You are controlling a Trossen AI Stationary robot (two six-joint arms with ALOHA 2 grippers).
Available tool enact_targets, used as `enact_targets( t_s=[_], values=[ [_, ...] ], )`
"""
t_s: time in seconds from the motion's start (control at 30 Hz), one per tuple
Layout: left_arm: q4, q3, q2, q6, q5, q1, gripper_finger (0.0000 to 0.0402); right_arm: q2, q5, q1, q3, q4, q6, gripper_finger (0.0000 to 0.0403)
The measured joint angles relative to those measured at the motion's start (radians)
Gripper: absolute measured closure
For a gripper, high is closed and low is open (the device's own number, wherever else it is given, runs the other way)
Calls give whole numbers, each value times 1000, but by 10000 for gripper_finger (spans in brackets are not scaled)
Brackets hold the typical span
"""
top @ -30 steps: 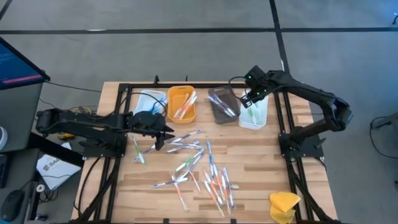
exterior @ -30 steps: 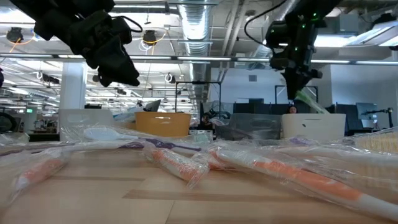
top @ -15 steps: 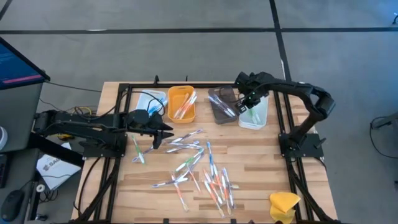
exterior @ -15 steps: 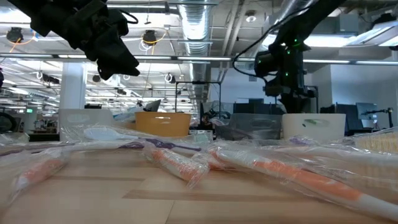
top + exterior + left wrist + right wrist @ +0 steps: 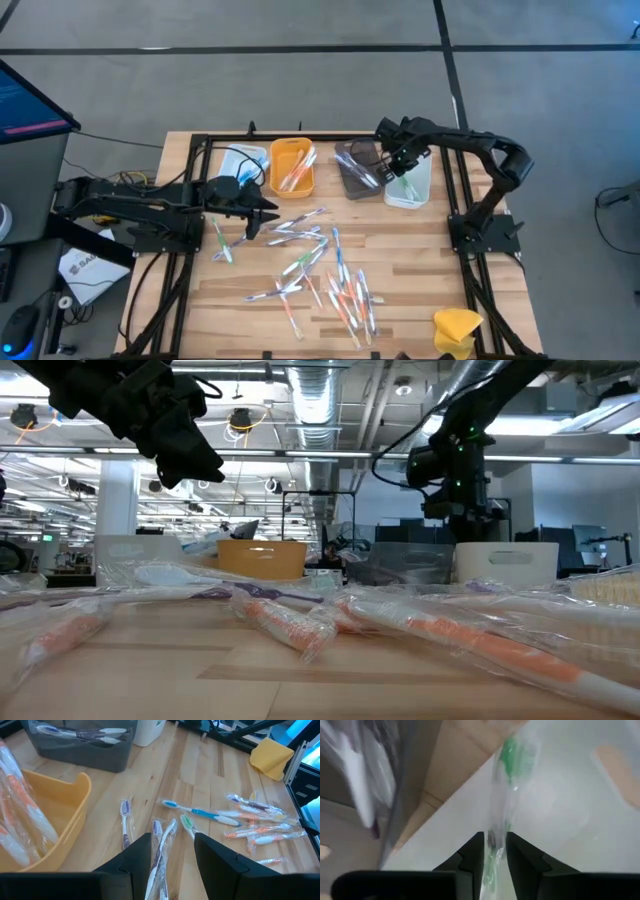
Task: Pick & Place Toothbrushes
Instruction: Put the green toothbrush into right white the bin, then put the orange toothbrush into the yellow bin
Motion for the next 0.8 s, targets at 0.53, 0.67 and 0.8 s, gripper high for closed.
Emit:
enact_targets(
  t_s=[0.53,0.67,0.8],
  values=[
    [-3,0,0,0,0,0,257,-302,9,30,16,-129,74,323],
    [-13,0,0,45,0,0,257,-411,-10,123,16,-209,88,327],
    [-13,0,1,77,0,-6,257,-533,-10,261,16,-247,160,328]
  ],
)
